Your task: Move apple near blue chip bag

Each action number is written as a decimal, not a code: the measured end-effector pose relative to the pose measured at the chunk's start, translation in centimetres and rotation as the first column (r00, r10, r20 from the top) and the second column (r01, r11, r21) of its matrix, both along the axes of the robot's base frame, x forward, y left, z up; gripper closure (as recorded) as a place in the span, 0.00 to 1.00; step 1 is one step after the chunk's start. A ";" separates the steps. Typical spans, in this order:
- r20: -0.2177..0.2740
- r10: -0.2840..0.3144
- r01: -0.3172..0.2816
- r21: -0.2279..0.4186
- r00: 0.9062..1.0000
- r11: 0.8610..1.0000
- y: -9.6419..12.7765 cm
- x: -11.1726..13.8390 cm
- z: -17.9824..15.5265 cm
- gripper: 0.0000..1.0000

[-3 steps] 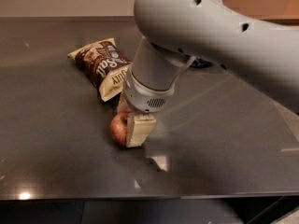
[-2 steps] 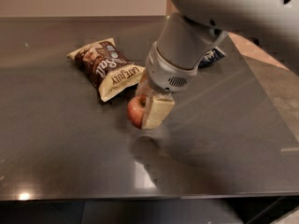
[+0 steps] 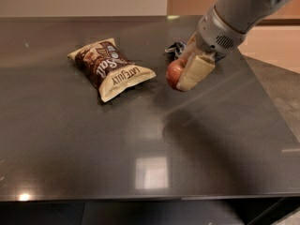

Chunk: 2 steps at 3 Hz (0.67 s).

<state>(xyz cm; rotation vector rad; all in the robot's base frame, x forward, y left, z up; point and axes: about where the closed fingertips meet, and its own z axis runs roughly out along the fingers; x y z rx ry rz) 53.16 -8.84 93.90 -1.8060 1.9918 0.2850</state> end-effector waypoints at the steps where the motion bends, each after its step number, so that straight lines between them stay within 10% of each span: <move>1: 0.000 -0.095 0.095 0.044 0.995 0.994 -3.3 4.2 0.0 1.00; 2: -0.023 -0.194 0.195 0.055 0.981 0.979 -6.2 7.5 -1.9 1.00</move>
Offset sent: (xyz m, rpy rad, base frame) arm 0.1125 -0.1017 -0.0391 0.0715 0.0398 -0.3225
